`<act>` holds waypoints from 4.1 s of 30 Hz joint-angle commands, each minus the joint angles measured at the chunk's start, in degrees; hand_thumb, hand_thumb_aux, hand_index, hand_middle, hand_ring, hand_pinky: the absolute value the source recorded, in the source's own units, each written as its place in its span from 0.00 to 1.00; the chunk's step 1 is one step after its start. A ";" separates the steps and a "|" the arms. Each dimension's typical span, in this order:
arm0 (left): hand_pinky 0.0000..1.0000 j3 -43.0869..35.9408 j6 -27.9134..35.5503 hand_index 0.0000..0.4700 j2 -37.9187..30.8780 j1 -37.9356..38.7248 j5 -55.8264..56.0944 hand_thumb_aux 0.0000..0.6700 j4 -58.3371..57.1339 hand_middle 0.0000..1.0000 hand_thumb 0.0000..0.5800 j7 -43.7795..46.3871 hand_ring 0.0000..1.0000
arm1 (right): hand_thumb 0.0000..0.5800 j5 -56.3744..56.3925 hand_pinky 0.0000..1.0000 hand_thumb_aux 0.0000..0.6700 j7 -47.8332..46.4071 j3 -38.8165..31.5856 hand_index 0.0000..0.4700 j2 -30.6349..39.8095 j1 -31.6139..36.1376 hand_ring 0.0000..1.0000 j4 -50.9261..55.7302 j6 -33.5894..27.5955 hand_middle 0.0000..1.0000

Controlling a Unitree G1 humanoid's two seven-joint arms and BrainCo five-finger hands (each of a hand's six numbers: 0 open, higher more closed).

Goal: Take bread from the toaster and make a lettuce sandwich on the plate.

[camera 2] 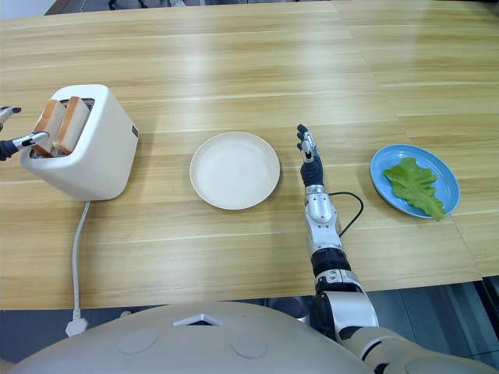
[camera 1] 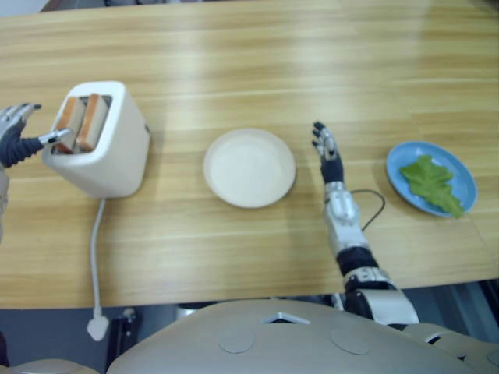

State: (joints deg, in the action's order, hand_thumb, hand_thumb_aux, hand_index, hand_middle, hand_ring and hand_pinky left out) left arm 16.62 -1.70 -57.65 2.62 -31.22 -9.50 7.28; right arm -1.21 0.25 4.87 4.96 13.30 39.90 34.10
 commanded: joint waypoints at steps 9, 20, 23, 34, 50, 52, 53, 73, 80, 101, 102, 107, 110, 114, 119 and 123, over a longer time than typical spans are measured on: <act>0.00 -3.08 1.59 0.00 -0.44 0.05 -3.85 0.00 1.62 0.00 0.00 -0.39 0.00 | 0.00 0.63 0.00 0.00 -0.23 0.45 0.00 0.24 -1.39 0.00 -0.79 -1.46 0.00; 0.00 -8.28 4.20 0.00 -2.21 -1.10 -12.25 0.00 -0.10 0.00 0.00 -2.66 0.00 | 0.00 0.78 0.00 0.00 -0.16 0.55 0.00 0.24 -2.23 0.00 -1.34 -1.61 0.00; 0.00 -7.92 5.16 0.00 -3.42 -1.05 -13.38 0.00 -0.79 0.00 0.00 -3.48 0.00 | 0.00 0.77 0.00 0.00 -0.06 0.55 0.00 0.15 -2.48 0.00 -1.56 -1.73 0.00; 0.00 -6.72 6.36 0.00 -6.40 -1.56 -14.24 0.00 -2.52 0.00 0.00 -4.48 0.00 | 0.00 0.67 0.00 0.00 0.13 0.48 0.00 -0.20 -2.97 0.00 -2.16 -2.10 0.00; 0.00 -13.42 7.58 0.00 -2.96 -5.64 -17.21 0.00 2.16 0.00 0.00 -3.76 0.00 | 0.00 0.48 0.00 0.00 0.44 0.39 0.00 -0.45 -2.87 0.00 -1.76 -2.28 0.00; 0.00 -13.94 7.58 0.00 -2.85 -5.98 -17.23 0.00 1.76 0.00 0.00 -3.83 0.00 | 0.00 0.46 0.00 0.00 0.49 0.38 0.00 -0.49 -3.07 0.00 -1.88 -2.26 0.00; 0.00 -14.20 7.54 0.00 -2.79 -6.15 -17.21 0.00 1.54 0.00 0.00 -3.83 0.00 | 0.00 0.49 0.00 0.00 0.50 0.40 0.00 -0.48 -3.13 0.00 -1.86 -2.24 0.00; 0.00 -15.12 6.12 0.79 -3.41 -7.48 -16.97 0.81 -2.28 0.00 0.96 -4.87 0.00 | 0.00 0.67 0.00 0.00 0.71 0.55 0.00 -0.64 -3.51 0.00 -2.18 -2.45 0.00; 1.00 -14.01 4.40 0.98 -2.84 -7.80 -15.75 1.00 1.22 1.00 1.00 -7.33 1.00 | 0.00 0.68 0.00 0.00 0.69 0.66 0.00 -0.55 -3.27 0.00 -1.34 -2.54 0.00; 1.00 15.88 -7.23 0.98 11.30 -16.59 33.00 1.00 8.23 1.00 1.00 -1.44 1.00 | 0.00 0.92 0.00 0.00 1.18 0.99 0.00 -0.77 -3.23 0.00 0.09 -2.78 0.00; 1.00 16.59 -7.31 0.98 11.80 -17.02 35.07 1.00 9.86 1.00 1.00 -0.85 1.00 | 0.00 0.92 0.00 0.00 1.20 1.01 0.00 -0.77 -3.21 0.00 0.21 -2.79 0.00; 1.00 13.97 -3.79 0.98 15.79 -17.54 42.98 1.00 19.41 1.00 1.00 2.78 1.00 | 0.00 0.92 0.00 0.00 1.44 1.06 0.00 -0.87 -3.06 0.00 0.60 -2.92 0.00; 1.00 6.99 1.25 0.98 20.75 -17.06 47.02 1.00 25.43 1.00 1.00 4.58 1.00 | 0.00 0.88 0.00 0.00 1.57 1.05 0.00 -1.00 -2.89 0.00 0.81 -2.98 0.00; 1.00 -7.92 4.48 0.98 28.32 -15.88 45.69 1.00 28.82 1.00 1.00 8.72 1.00 | 0.00 0.87 0.00 0.00 1.64 1.02 0.00 -1.17 -2.42 0.00 1.29 -3.10 0.00; 1.00 -22.96 -1.59 0.98 29.26 -16.35 36.61 1.00 21.98 1.00 1.00 18.01 1.00 | 0.00 0.98 0.00 0.00 1.30 1.17 0.00 -0.79 -2.18 0.00 1.22 -3.27 0.00; 1.00 -27.85 -5.65 0.98 28.95 -21.65 32.87 1.00 11.10 1.00 1.00 23.68 1.00 | 0.00 1.12 0.00 0.00 1.54 1.60 0.00 -0.35 -2.35 0.00 1.16 -3.36 0.00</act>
State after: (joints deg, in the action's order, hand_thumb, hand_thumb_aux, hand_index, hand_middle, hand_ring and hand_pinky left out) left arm -9.50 -5.43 -28.01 -17.36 4.06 6.44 28.45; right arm -1.14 1.60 5.64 4.65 11.21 40.46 31.61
